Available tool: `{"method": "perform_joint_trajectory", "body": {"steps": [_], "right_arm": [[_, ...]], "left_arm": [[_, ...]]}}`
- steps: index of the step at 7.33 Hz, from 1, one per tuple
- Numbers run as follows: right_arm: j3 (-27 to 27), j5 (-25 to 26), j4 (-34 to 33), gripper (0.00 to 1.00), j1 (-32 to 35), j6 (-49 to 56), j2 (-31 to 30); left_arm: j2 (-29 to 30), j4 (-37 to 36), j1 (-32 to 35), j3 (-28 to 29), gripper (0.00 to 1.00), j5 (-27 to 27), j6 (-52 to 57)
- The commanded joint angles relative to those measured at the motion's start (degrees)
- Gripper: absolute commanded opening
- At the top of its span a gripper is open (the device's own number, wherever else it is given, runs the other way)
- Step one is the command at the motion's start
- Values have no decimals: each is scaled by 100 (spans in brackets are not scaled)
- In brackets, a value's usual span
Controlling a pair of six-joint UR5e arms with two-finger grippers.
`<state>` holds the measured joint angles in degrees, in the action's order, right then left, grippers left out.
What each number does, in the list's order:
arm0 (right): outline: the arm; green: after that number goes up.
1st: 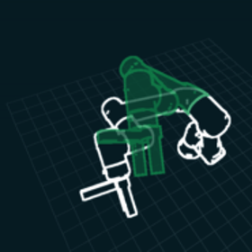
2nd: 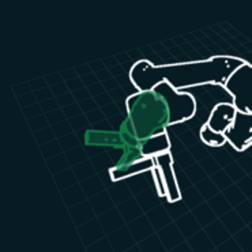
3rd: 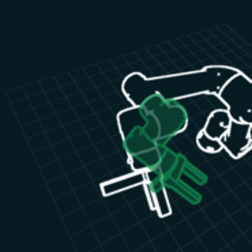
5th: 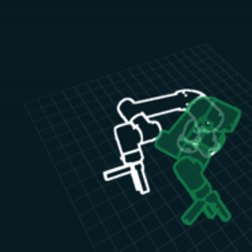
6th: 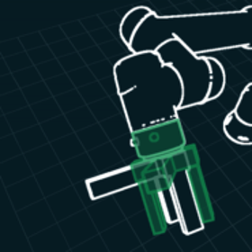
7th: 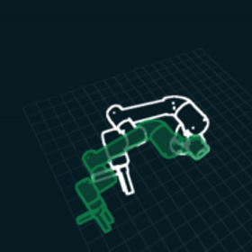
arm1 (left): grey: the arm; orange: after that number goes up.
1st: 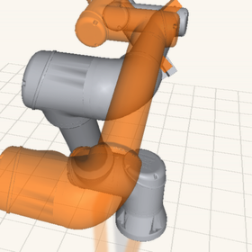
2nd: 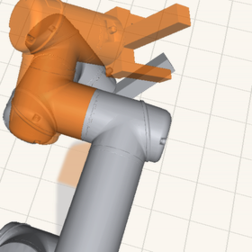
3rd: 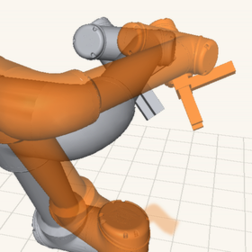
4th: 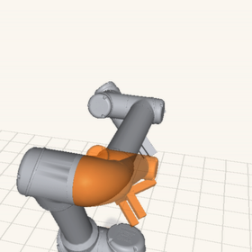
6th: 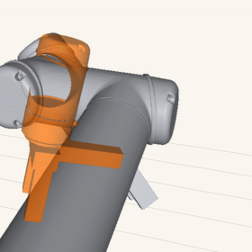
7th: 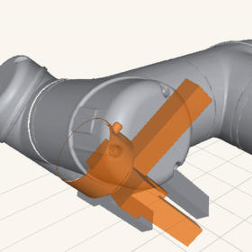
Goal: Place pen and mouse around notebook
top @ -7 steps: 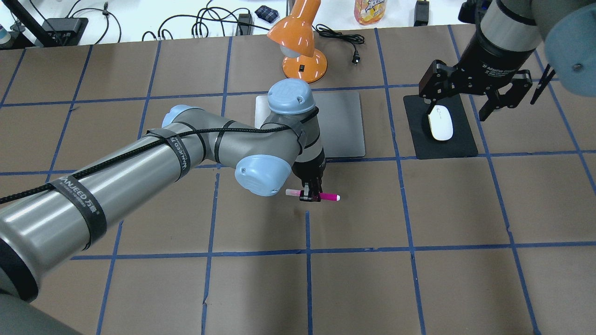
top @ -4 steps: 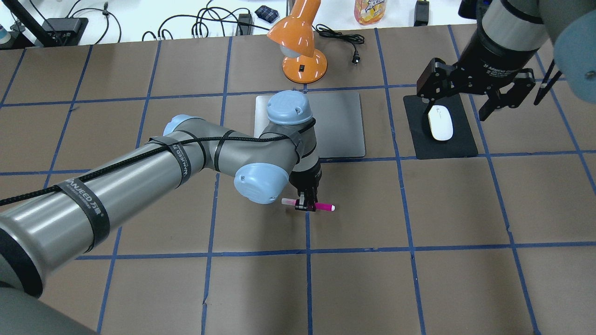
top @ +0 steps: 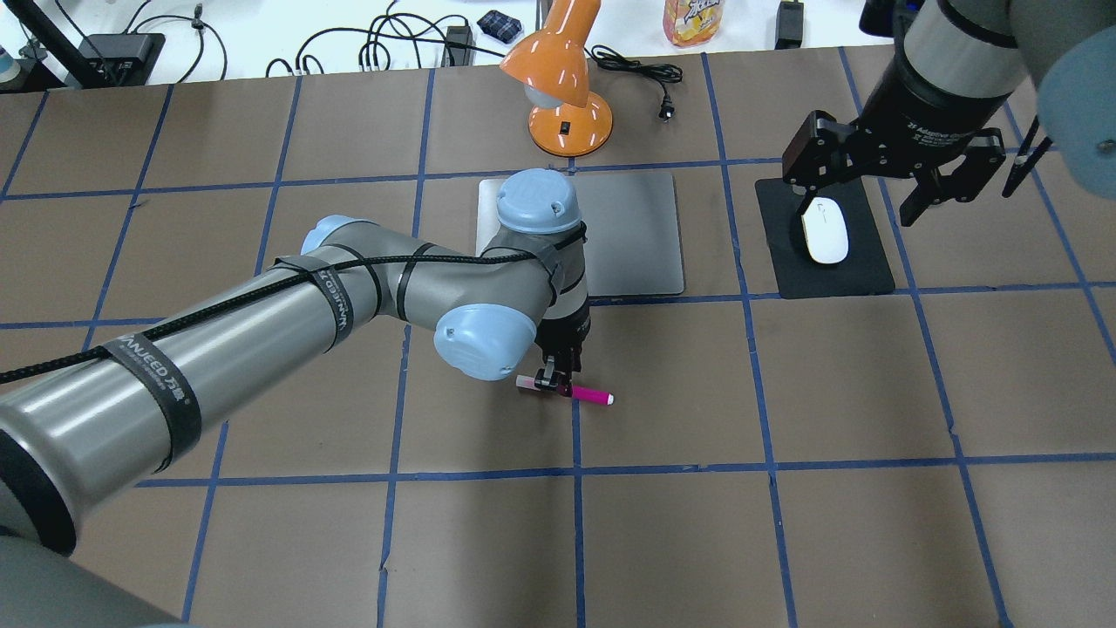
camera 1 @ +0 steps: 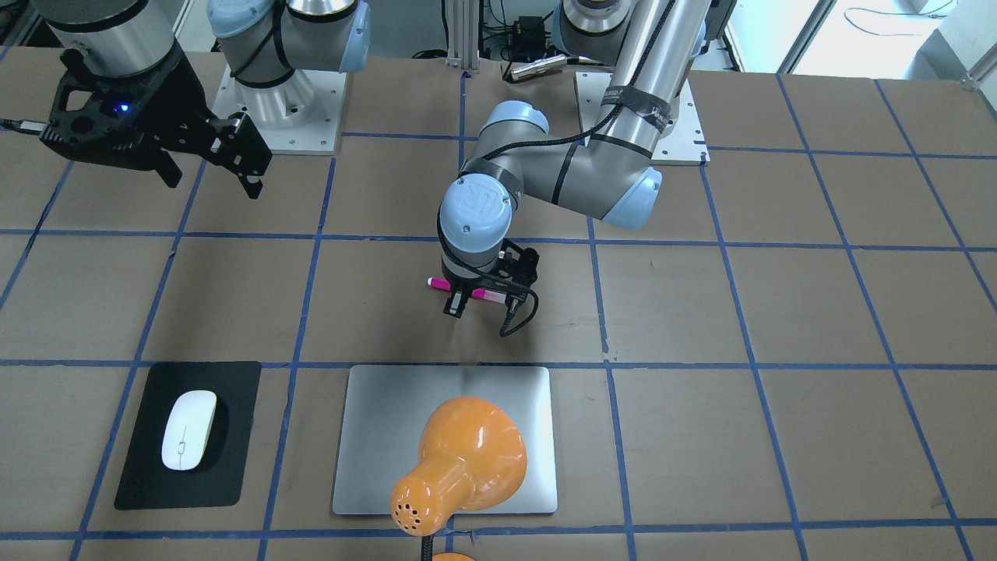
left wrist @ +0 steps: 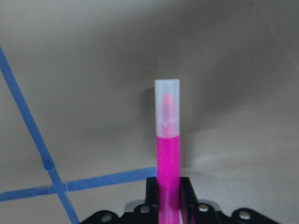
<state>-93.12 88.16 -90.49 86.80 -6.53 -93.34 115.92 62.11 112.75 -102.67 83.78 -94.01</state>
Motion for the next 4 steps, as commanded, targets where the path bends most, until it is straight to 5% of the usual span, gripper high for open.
{"method": "perform_joint_trajectory", "body": {"steps": [1, 4], "right_arm": [[-21, -18, -21, 100, 3, 29, -9], [-30, -10, -21, 100, 3, 11, -62]], "left_arm": [[-52, -14, -113, 62, 100, 113, 110], [-594, 370, -682, 186, 100, -44, 1419]]}}
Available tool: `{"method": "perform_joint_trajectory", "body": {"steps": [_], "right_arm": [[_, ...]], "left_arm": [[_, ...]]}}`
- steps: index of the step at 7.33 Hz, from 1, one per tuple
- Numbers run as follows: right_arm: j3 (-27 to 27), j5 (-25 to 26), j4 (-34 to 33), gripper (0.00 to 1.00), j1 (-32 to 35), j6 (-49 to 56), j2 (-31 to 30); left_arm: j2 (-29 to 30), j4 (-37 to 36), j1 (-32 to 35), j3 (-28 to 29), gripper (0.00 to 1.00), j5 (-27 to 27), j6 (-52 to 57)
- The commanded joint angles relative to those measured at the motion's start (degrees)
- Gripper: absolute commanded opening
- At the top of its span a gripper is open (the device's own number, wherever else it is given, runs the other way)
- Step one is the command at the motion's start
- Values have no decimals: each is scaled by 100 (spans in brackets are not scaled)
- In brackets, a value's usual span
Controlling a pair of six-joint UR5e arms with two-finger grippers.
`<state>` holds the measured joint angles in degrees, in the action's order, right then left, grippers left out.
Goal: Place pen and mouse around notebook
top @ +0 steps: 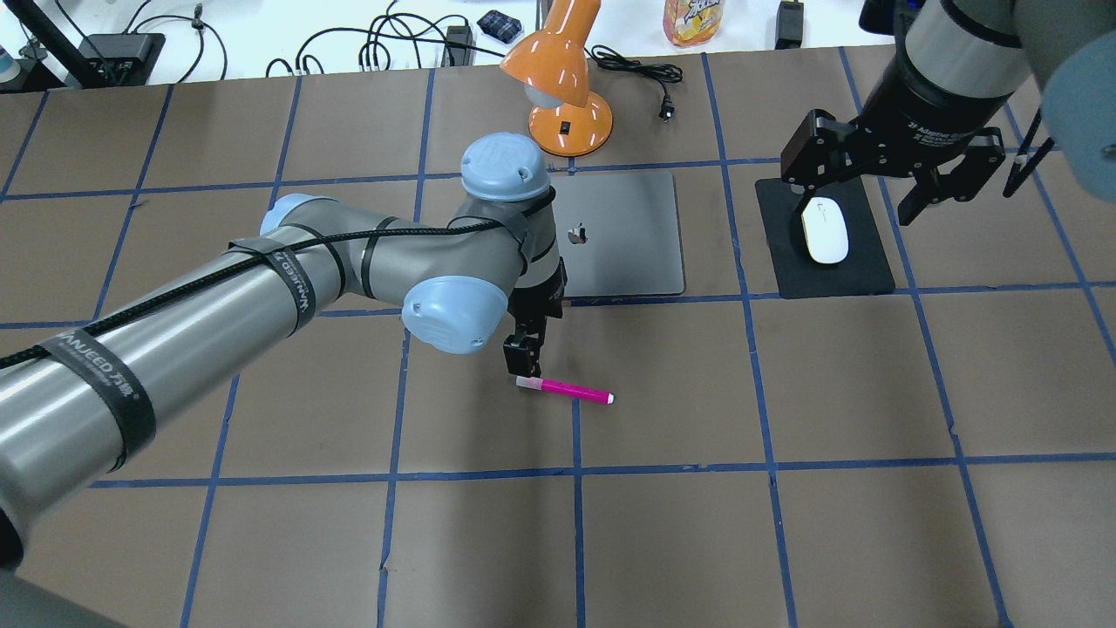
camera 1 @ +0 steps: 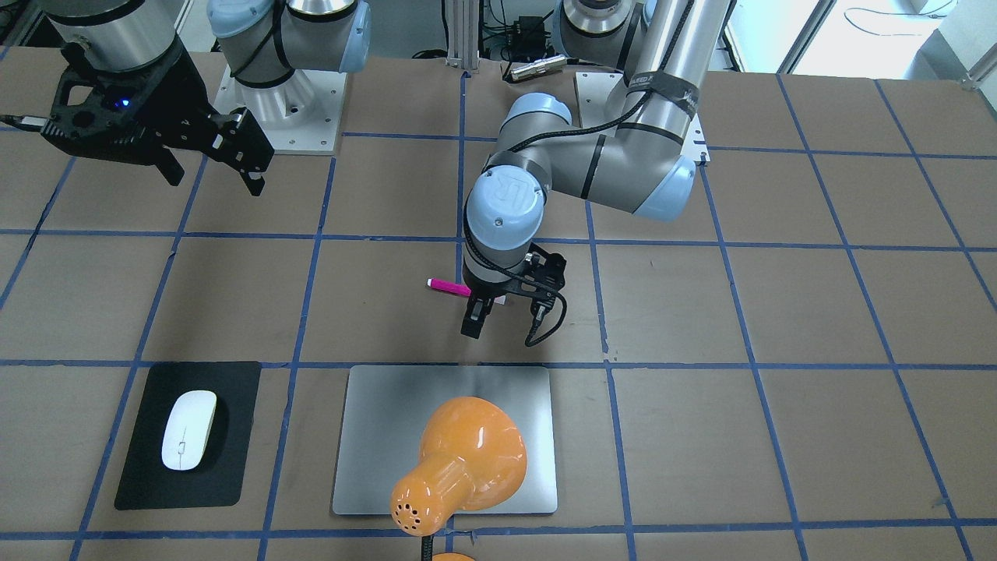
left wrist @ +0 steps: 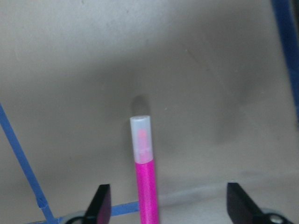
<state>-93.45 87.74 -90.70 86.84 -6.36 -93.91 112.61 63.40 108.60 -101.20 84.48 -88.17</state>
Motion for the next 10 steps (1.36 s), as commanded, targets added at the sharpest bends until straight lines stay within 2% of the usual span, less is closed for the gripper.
{"method": "perform_joint_trajectory", "body": {"steps": [1, 3, 4, 6, 8, 10], "right_arm": [[-7, 41, -1, 100, 0, 3, -13], [54, 33, 17, 100, 0, 3, 13], [37, 59, 78, 100, 0, -67, 4], [72, 50, 87, 100, 9, 20, 39], [55, 33, 70, 100, 70, 204, 30], [72, -11, 35, 100, 70, 170, 48]], "left_arm": [[-570, 469, -539, 39, 100, -290, 1663], [-1168, 1389, -1241, 109, 100, -284, 3602], [-1458, 1568, -1375, 153, 100, -22, 4684], [-1846, 1640, -1692, 275, 100, 242, 6040], [-1918, 2121, -1728, 748, 100, 488, 7142], [-1918, 2902, -1719, 1407, 100, 517, 8232]]}}
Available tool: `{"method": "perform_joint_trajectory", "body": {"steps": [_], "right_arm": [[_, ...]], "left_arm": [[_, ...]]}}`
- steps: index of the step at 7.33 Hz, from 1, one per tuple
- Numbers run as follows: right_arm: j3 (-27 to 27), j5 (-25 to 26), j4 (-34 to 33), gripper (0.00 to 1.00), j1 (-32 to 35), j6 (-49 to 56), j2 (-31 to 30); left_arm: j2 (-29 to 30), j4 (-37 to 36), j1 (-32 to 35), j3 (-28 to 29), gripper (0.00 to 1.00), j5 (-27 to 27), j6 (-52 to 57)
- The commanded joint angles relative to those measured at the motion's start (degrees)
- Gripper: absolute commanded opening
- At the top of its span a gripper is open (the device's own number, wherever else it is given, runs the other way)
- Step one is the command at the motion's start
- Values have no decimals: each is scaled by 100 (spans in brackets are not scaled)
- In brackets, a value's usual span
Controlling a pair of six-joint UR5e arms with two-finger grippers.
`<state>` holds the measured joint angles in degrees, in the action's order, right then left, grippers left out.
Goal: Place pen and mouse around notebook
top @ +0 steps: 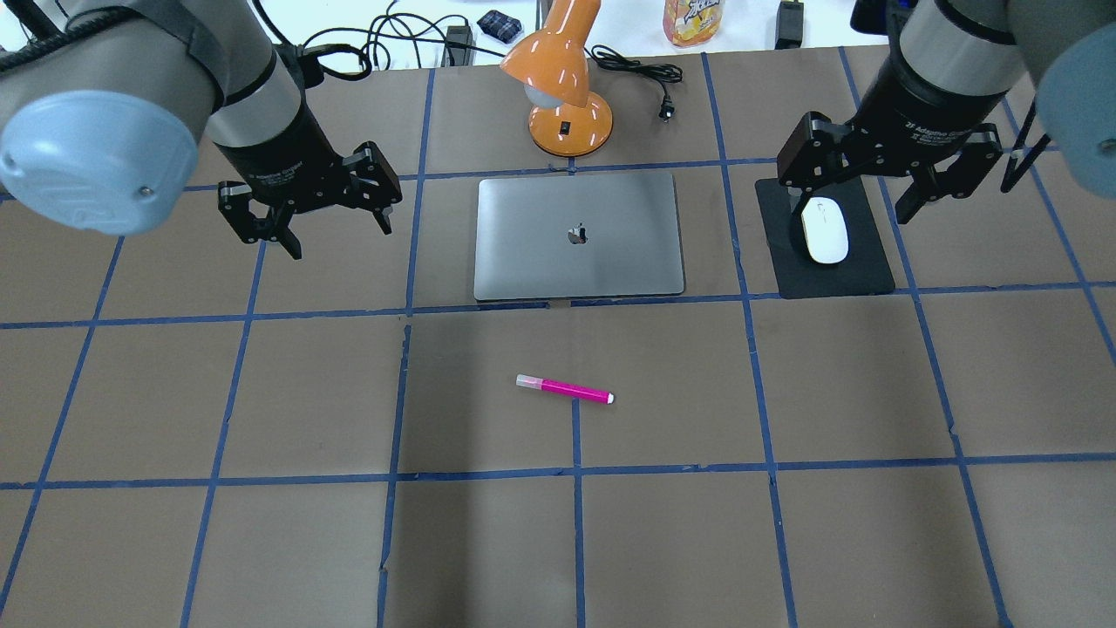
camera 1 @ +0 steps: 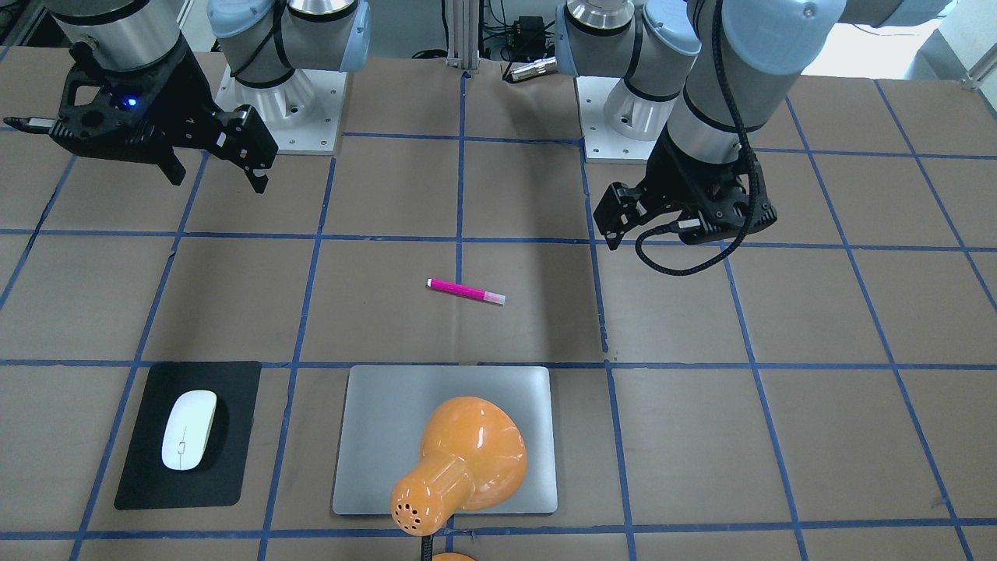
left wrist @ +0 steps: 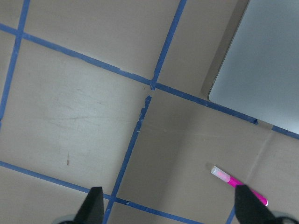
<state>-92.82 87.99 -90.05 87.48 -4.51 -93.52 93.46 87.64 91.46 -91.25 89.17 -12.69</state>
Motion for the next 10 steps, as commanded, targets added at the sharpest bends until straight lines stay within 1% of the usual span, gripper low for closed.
{"method": "perform_joint_trajectory", "body": {"steps": [1, 2, 3, 4, 5, 6, 7, 10], "right_arm": [[18, -54, -39, 100, 6, -41, 18], [79, -54, 4, 100, 6, -58, 44], [193, -45, 48, 100, 6, -59, 131], [202, -28, 66, 100, 6, -59, 149], [203, -10, 66, 100, 6, -59, 149], [203, -19, 66, 100, 6, -59, 149], [203, -27, 66, 100, 6, -59, 149], [203, -27, 66, 100, 6, -59, 149]], "left_arm": [[14, 709, -14, 598, 100, 204, 1333], [14, 685, -40, 626, 100, 250, 1914], [14, 641, -84, 617, 100, 450, 2276], [-21, 641, -58, 626, 100, 635, 2297], [14, 632, -93, 608, 100, 558, 2306], [5, 623, -119, 626, 100, 288, 2306], [-12, 623, -215, 635, 100, 207, 2298], [-21, 623, -330, 635, 100, 171, 2132]]}}
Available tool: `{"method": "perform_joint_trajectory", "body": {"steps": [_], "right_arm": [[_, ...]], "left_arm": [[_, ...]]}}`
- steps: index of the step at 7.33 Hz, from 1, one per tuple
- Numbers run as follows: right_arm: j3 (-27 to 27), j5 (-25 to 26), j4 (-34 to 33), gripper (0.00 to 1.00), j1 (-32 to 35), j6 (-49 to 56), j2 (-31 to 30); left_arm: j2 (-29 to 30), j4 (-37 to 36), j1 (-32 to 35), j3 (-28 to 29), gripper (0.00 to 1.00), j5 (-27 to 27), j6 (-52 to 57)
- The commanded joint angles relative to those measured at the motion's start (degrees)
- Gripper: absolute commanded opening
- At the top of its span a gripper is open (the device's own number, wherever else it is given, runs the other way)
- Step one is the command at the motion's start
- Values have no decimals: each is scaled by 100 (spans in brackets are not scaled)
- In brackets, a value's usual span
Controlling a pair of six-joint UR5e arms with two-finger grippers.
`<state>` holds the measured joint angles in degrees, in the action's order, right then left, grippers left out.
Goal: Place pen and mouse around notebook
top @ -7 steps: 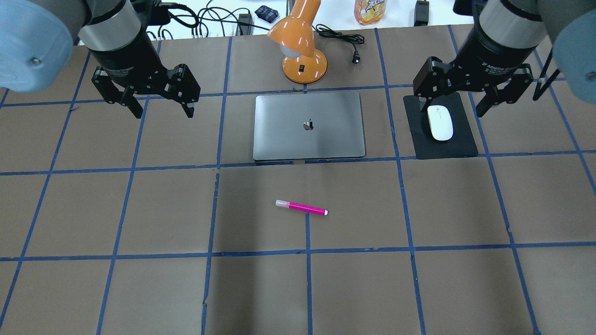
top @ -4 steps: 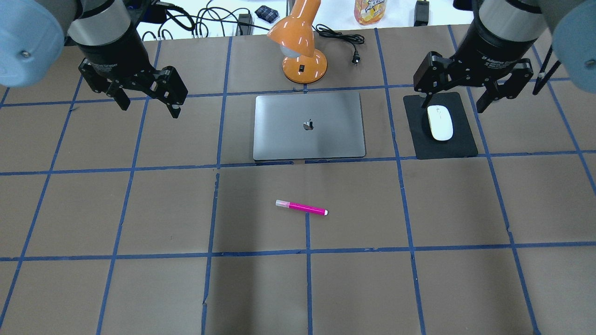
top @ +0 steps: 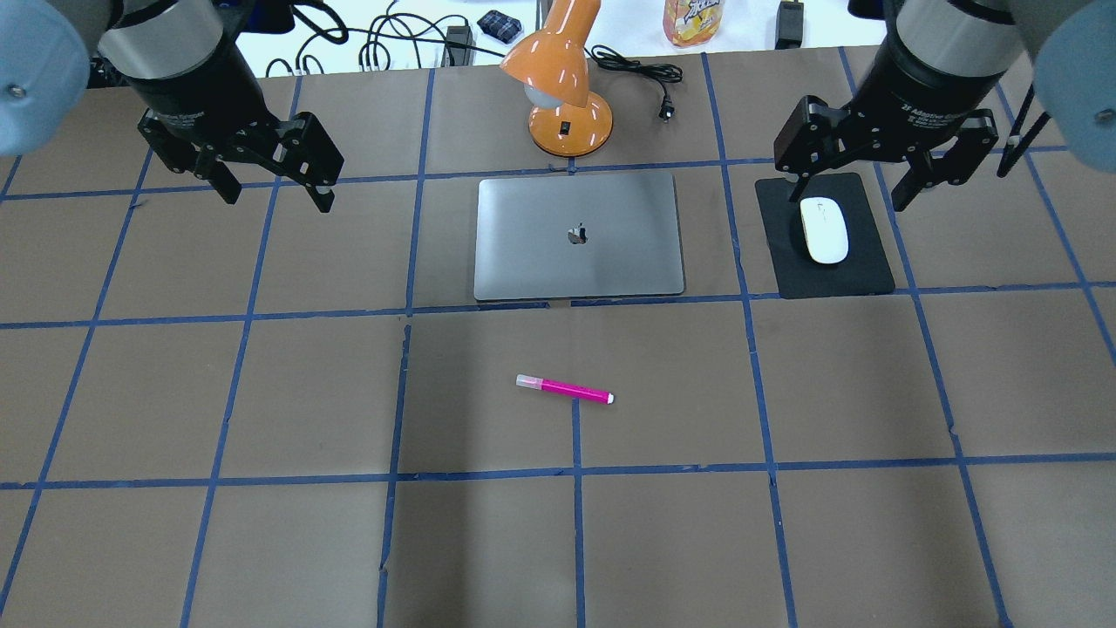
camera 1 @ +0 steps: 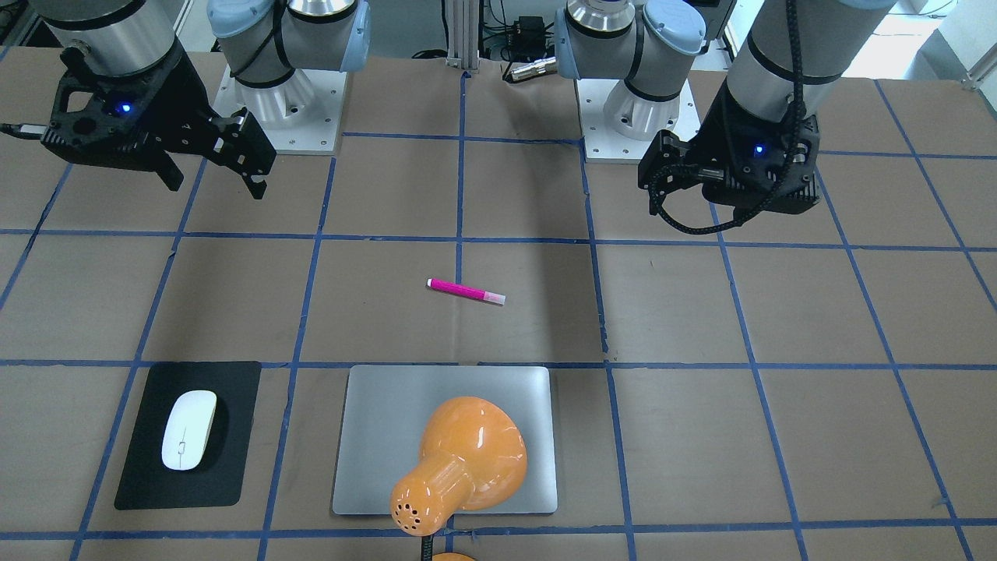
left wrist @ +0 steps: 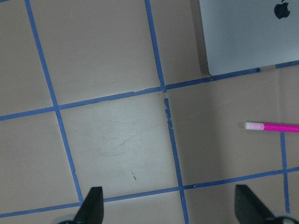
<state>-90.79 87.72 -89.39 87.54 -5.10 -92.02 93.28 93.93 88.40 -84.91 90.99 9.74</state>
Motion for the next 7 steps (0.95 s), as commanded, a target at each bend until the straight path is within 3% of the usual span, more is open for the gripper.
{"method": "perform_joint_trajectory", "body": {"steps": [1, 7], "right_arm": [[0, 8, 0, 100, 0, 0, 0], [0, 17, 0, 100, 0, 0, 0]], "left_arm": [[-11, 20, -33, 9, 100, 67, -417], [33, 29, -77, 141, 100, -20, -921]]}}
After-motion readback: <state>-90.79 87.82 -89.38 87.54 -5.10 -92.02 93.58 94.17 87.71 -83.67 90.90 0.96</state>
